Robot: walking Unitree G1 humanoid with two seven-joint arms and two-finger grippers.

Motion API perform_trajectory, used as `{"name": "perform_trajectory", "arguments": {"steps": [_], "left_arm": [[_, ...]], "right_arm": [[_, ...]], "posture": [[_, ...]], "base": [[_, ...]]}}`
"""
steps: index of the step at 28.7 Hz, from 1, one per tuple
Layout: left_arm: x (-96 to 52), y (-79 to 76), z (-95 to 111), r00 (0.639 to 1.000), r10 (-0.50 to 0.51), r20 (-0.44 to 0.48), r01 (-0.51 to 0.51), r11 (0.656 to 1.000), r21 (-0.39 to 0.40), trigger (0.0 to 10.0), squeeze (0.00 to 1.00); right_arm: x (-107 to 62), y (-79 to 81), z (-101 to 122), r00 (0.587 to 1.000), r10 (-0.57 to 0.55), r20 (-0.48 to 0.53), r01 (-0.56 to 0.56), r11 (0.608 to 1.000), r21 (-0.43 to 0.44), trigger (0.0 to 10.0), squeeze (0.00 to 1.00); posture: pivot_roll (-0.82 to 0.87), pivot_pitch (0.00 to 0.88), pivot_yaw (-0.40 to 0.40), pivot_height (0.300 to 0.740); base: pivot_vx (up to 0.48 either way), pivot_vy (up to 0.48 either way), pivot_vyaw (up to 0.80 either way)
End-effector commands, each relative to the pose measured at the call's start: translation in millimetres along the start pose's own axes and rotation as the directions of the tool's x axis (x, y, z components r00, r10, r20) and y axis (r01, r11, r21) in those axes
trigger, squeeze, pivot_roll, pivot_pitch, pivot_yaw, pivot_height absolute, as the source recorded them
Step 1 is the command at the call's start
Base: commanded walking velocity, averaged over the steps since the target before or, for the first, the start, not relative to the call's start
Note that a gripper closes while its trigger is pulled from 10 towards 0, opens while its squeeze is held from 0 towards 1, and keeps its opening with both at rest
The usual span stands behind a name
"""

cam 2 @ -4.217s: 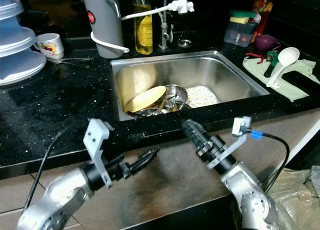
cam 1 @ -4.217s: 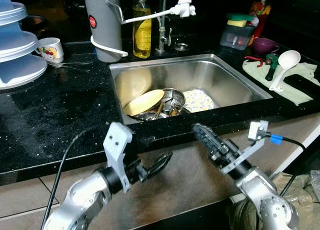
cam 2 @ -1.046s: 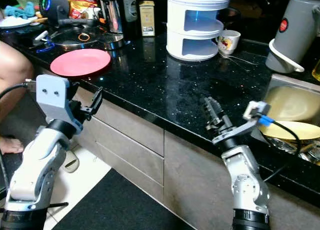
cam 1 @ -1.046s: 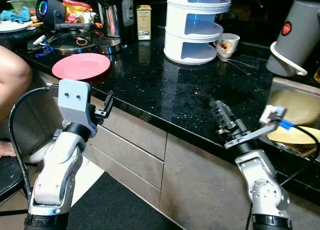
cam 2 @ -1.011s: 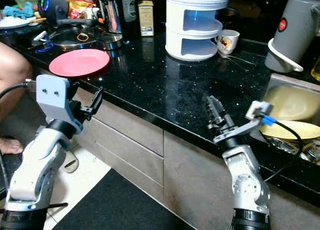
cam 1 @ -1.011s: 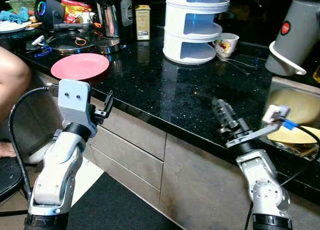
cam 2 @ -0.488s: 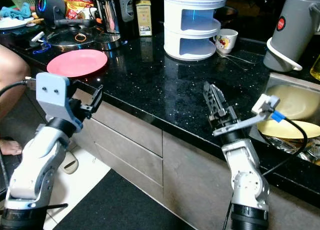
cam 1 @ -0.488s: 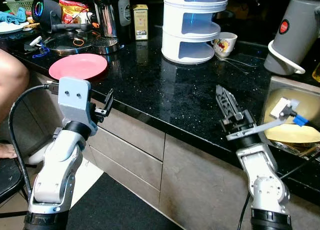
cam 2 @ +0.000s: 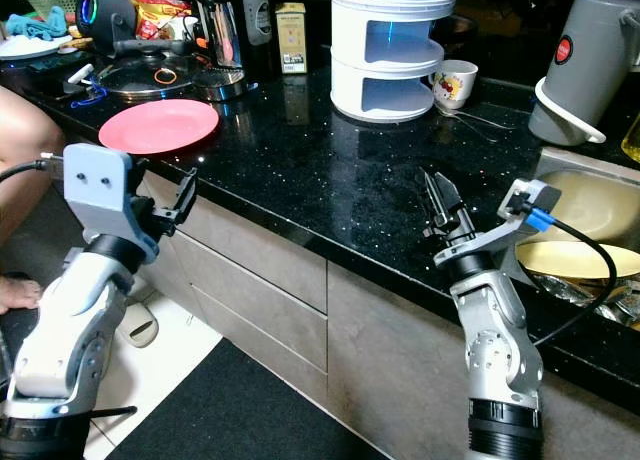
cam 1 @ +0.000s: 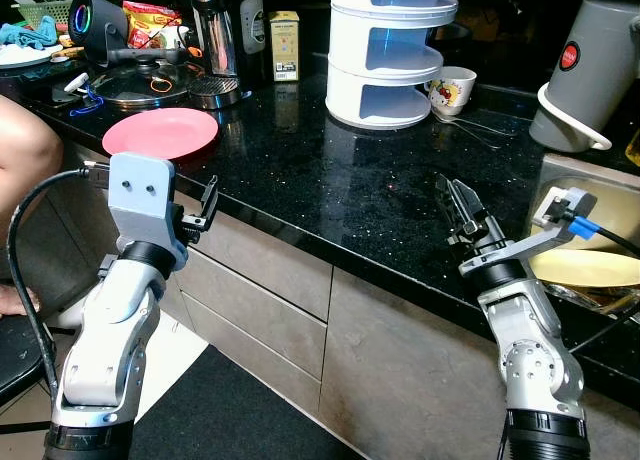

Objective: Kitchen organization

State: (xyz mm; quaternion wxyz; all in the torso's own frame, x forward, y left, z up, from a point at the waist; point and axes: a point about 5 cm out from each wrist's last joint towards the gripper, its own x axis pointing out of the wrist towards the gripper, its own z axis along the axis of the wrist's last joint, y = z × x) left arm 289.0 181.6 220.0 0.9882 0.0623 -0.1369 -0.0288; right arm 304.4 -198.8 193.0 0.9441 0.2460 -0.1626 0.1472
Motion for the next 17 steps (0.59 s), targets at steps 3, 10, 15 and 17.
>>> {"name": "perform_trajectory", "arguments": {"steps": [3,10,15,17], "left_arm": [[2.8,3.2,-3.7,1.000,0.008,-0.013,-0.008,1.000,0.014,10.0,0.00],[4.4,1.4,-2.5,1.000,0.004,-0.006,-0.004,1.000,0.015,10.0,0.00],[5.6,2.1,-1.5,1.000,0.006,-0.002,-0.006,1.000,0.016,10.0,0.00],[6.3,3.9,-1.1,1.000,0.010,0.001,-0.010,1.000,0.017,10.0,0.00]], "right_arm": [[2.8,-8.5,7.5,0.995,-0.090,0.050,0.097,0.985,-0.145,10.0,0.00],[5.1,-10.9,12.0,0.990,-0.120,0.076,0.135,0.959,-0.248,10.0,0.00],[9.1,-5.0,15.2,0.994,-0.080,0.073,0.099,0.946,-0.309,10.0,0.00],[11.3,-1.3,13.2,0.996,-0.058,0.067,0.078,0.939,-0.334,10.0,0.00]], "posture": [[-0.07,0.000,-0.031,0.740],[-0.07,0.000,-0.035,0.740],[-0.07,0.000,-0.032,0.740],[-0.07,0.000,-0.034,0.740]], "base": [[0.000,0.000,0.00],[0.000,0.000,0.00],[0.000,0.000,0.00],[0.000,0.000,0.00]]}}
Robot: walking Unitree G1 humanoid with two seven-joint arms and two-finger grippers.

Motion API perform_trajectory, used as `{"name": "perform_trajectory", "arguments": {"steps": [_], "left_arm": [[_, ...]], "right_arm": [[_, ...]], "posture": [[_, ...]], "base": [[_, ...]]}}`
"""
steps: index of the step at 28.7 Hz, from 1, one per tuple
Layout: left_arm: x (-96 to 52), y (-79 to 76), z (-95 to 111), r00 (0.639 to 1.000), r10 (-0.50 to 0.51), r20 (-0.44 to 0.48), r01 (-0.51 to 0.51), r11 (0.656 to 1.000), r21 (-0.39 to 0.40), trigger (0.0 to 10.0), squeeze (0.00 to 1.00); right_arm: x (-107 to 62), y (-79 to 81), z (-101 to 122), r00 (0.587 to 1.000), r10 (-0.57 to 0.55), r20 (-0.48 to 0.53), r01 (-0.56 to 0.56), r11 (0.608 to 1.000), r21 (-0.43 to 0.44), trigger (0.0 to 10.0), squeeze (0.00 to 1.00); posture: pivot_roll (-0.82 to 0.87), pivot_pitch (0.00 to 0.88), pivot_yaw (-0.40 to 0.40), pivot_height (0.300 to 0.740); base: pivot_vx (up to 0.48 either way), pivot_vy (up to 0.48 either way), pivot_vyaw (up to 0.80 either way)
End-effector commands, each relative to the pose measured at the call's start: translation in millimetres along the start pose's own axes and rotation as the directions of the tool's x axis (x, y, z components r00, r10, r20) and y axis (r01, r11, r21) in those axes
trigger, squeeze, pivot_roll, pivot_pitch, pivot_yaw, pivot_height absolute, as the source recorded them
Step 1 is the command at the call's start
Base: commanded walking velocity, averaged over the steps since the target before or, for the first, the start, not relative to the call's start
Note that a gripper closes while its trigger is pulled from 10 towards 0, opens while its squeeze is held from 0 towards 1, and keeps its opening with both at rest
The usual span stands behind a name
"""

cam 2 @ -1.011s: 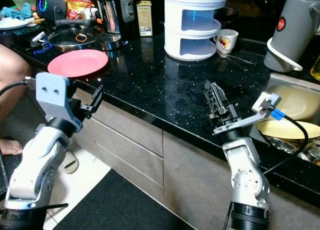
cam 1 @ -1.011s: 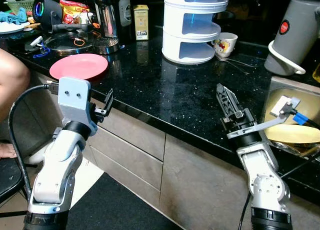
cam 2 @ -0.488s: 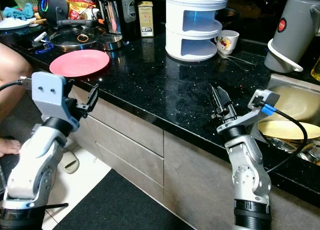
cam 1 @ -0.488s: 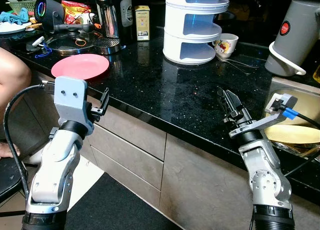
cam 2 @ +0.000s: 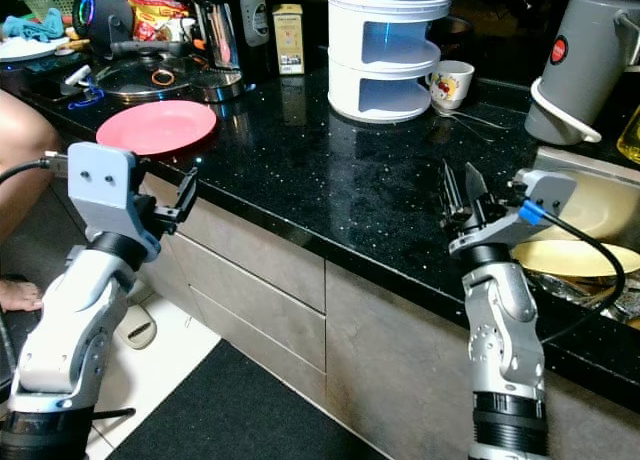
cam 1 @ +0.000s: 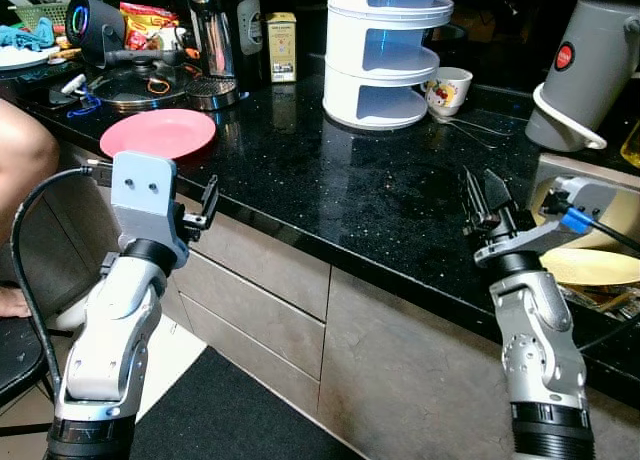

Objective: Kitchen organization

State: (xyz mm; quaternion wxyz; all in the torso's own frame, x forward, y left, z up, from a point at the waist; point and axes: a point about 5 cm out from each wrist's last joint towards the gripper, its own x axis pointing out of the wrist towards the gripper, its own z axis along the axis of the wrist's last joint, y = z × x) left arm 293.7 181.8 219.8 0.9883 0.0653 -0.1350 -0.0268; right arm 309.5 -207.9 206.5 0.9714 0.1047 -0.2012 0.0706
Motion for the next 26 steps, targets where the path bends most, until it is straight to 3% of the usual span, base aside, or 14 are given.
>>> {"name": "perform_trajectory", "arguments": {"steps": [1,13,20,26], "left_arm": [[1.9,3.5,0.4,1.000,0.007,0.006,-0.007,1.000,0.011,10.0,0.00],[3.3,8.5,2.3,0.999,0.034,0.015,-0.034,0.999,0.005,10.0,0.00],[5.1,16.3,2.9,0.998,0.067,0.012,-0.067,0.998,0.002,10.0,0.00],[3.7,13.6,2.1,0.998,0.068,0.011,-0.068,0.998,-0.004,10.0,0.00]], "right_arm": [[3.0,3.1,-0.8,1.000,0.020,0.000,-0.020,0.999,-0.025,10.0,0.00],[7.1,16.9,-7.2,0.995,0.101,-0.028,-0.103,0.992,-0.075,10.0,0.00],[7.0,21.4,-10.9,0.992,0.117,-0.036,-0.119,0.990,-0.070,10.0,0.00],[8.2,23.6,-13.4,0.991,0.129,-0.040,-0.131,0.989,-0.065,10.0,0.00]], "posture": [[-0.07,0.000,-0.034,0.740],[-0.07,0.000,-0.044,0.740],[-0.06,0.000,-0.039,0.740],[-0.04,0.000,-0.041,0.740]], "base": [[0.000,0.000,0.00],[0.000,0.000,0.00],[0.000,0.000,0.00],[0.000,0.000,0.00]]}}
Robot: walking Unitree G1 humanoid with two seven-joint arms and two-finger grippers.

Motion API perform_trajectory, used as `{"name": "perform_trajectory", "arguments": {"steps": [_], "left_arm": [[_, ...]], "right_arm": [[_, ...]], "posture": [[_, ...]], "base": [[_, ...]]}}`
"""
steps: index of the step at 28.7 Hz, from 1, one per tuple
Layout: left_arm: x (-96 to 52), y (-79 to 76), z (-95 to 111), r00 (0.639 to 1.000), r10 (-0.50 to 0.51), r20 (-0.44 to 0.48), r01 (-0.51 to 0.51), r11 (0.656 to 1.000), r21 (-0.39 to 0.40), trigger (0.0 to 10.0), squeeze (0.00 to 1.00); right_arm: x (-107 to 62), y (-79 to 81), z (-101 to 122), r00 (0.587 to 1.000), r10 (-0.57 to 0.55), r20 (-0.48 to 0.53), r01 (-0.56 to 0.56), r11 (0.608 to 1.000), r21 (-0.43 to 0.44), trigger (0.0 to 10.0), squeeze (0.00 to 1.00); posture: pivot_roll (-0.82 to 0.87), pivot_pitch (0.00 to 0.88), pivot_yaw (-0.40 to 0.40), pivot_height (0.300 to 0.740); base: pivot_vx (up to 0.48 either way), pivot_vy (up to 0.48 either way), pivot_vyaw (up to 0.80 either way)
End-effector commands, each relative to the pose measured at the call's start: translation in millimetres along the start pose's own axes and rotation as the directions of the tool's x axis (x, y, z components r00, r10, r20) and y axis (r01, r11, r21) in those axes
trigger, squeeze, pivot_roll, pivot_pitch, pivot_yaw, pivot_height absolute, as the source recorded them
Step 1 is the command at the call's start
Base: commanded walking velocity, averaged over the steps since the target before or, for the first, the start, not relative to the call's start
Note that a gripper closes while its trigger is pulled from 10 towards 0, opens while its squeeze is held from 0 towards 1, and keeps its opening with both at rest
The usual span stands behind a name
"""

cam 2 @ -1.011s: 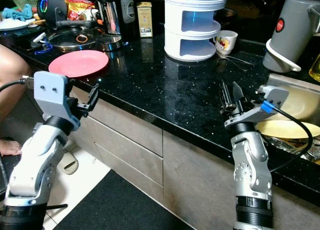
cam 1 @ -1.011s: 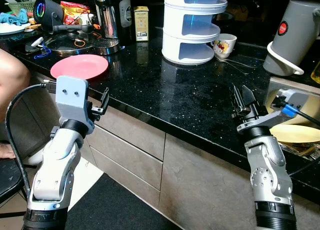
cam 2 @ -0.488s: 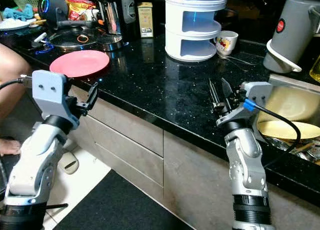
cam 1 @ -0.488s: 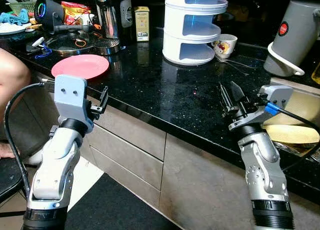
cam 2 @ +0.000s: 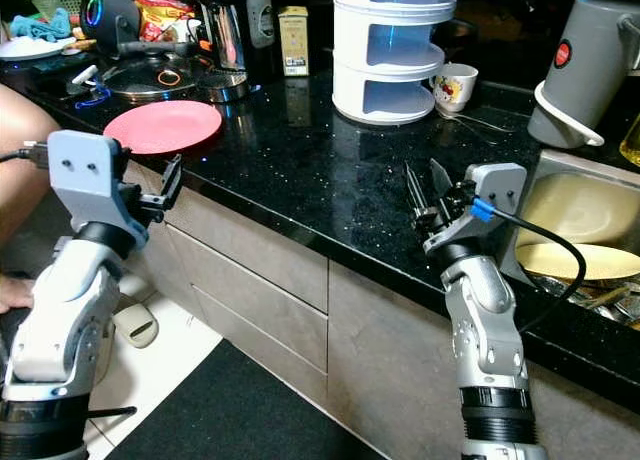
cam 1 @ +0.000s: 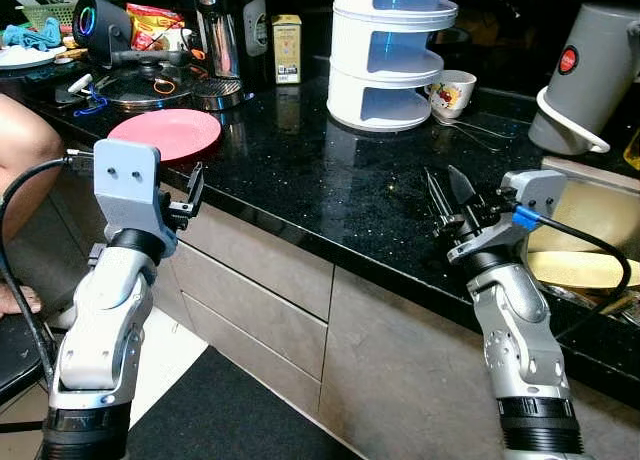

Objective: Kitchen organization

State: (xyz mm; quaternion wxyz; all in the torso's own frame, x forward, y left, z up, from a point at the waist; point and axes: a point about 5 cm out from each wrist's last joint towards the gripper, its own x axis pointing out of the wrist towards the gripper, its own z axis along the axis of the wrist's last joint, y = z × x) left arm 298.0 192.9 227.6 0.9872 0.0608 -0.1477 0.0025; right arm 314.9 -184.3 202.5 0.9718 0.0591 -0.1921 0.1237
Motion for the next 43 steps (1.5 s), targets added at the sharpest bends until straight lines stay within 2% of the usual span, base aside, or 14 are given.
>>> {"name": "perform_trajectory", "arguments": {"steps": [1,8,23,27,43], "left_arm": [[-1.7,1.5,-2.7,1.000,0.007,-0.011,-0.007,1.000,-0.004,10.0,0.00],[-2.4,-6.7,-4.1,0.999,-0.036,-0.016,0.036,0.999,0.000,10.0,0.00],[1.4,-10.2,-3.9,0.998,-0.060,-0.016,0.060,0.998,-0.015,10.0,0.00],[1.9,-10.5,-0.3,0.998,-0.056,0.015,0.057,0.997,-0.056,10.0,0.00],[1.5,-16.7,-3.8,0.997,-0.081,0.004,0.081,0.996,-0.029,10.0,0.00]], "right_arm": [[3.0,2.3,-1.9,1.000,0.011,0.000,-0.011,1.000,-0.002,10.0,0.00],[6.1,4.0,-3.0,1.000,0.022,0.001,-0.022,1.000,0.002,10.0,0.00],[7.2,4.6,-3.5,1.000,0.024,0.008,-0.024,1.000,0.005,10.0,0.00],[6.5,4.1,-3.7,1.000,0.030,0.005,-0.030,1.000,-0.002,10.0,0.00],[9.5,6.8,-2.3,0.998,0.059,0.008,-0.059,0.998,-0.009,10.0,0.00]], "posture": [[-0.04,0.000,-0.041,0.740],[-0.04,0.000,-0.044,0.740],[-0.04,0.000,-0.036,0.740],[-0.04,0.000,-0.038,0.740],[-0.05,0.000,-0.051,0.740]], "base": [[0.000,0.000,0.00],[0.000,0.000,0.00],[0.000,-0.369,0.00],[0.000,0.000,0.00],[0.000,0.250,0.00]]}}
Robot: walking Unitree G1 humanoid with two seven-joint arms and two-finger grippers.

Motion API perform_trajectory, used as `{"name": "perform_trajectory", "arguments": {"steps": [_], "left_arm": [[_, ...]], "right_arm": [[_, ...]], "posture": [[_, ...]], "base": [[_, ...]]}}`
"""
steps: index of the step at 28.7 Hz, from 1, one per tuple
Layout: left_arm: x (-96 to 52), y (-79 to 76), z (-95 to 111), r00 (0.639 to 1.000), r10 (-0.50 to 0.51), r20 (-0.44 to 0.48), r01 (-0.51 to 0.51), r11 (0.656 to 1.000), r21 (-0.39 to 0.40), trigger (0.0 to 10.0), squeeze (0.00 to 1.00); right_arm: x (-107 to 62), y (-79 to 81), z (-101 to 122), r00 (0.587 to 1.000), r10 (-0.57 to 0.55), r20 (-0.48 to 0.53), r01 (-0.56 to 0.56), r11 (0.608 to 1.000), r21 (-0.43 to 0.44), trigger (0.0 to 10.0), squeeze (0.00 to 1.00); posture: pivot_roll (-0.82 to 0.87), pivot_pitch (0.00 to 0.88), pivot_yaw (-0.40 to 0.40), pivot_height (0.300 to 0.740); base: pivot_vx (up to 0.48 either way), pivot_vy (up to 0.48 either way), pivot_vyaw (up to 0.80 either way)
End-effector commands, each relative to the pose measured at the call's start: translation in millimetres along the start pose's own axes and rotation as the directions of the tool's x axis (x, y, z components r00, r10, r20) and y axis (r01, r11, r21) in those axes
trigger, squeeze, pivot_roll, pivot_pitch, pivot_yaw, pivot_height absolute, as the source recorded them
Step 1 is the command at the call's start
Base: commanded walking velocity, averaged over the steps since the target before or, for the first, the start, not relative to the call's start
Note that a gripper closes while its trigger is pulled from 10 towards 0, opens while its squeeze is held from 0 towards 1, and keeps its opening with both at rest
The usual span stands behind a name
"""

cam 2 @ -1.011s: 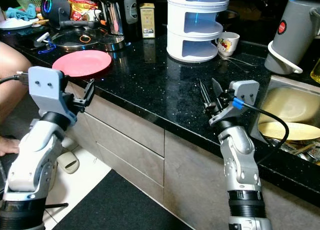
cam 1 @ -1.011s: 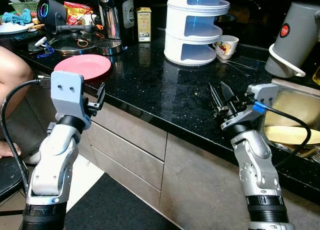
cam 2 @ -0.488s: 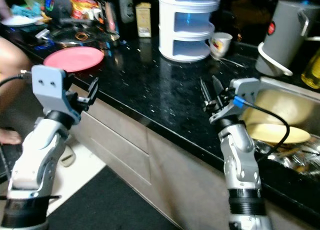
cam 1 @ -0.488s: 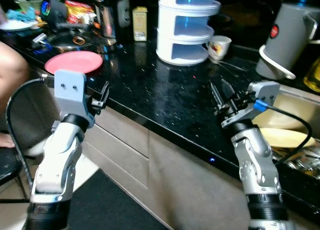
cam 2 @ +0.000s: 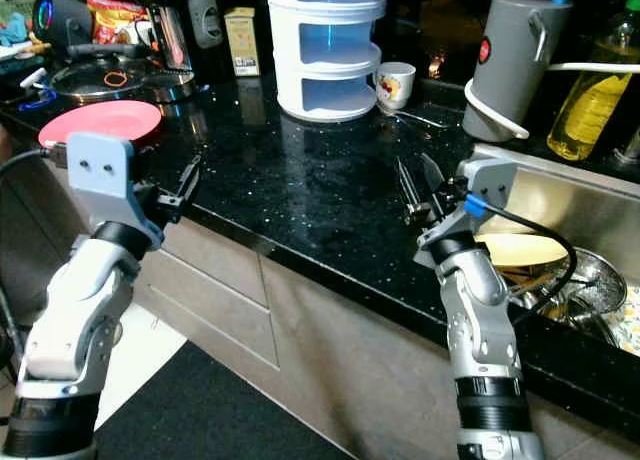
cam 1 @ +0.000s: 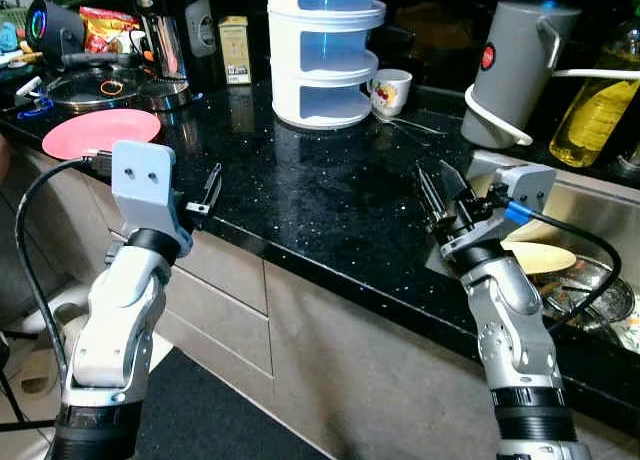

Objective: Kitchen organization

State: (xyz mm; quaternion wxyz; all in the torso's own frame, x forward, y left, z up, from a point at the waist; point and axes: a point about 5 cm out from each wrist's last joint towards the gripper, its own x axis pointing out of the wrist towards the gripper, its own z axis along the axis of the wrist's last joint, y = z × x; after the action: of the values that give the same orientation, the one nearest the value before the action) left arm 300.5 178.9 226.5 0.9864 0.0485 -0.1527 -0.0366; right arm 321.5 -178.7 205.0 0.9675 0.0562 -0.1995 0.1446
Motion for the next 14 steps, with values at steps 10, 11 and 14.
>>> {"name": "perform_trajectory", "arguments": {"steps": [10,11,14], "left_arm": [[-1.5,-3.5,-5.2,1.000,-0.007,-0.014,0.008,1.000,0.004,10.0,0.00],[-1.5,-3.5,-5.2,1.000,-0.007,-0.014,0.008,1.000,0.004,10.0,0.00],[-0.7,-4.7,-5.8,1.000,-0.007,-0.015,0.007,1.000,0.002,10.0,0.00]], "right_arm": [[0.7,3.4,-2.5,1.000,0.020,-0.009,-0.020,1.000,-0.007,10.0,0.00],[0.7,3.4,-2.5,1.000,0.020,-0.009,-0.020,1.000,-0.007,10.0,0.00],[1.5,1.7,-1.7,1.000,0.021,-0.009,-0.021,1.000,-0.011,10.0,0.00]], "posture": [[-0.06,0.000,-0.054,0.740],[-0.06,0.000,-0.054,0.740],[-0.07,0.000,-0.056,0.740]], "base": [[0.000,0.264,0.00],[0.000,0.270,0.00],[0.000,0.000,0.00]]}}
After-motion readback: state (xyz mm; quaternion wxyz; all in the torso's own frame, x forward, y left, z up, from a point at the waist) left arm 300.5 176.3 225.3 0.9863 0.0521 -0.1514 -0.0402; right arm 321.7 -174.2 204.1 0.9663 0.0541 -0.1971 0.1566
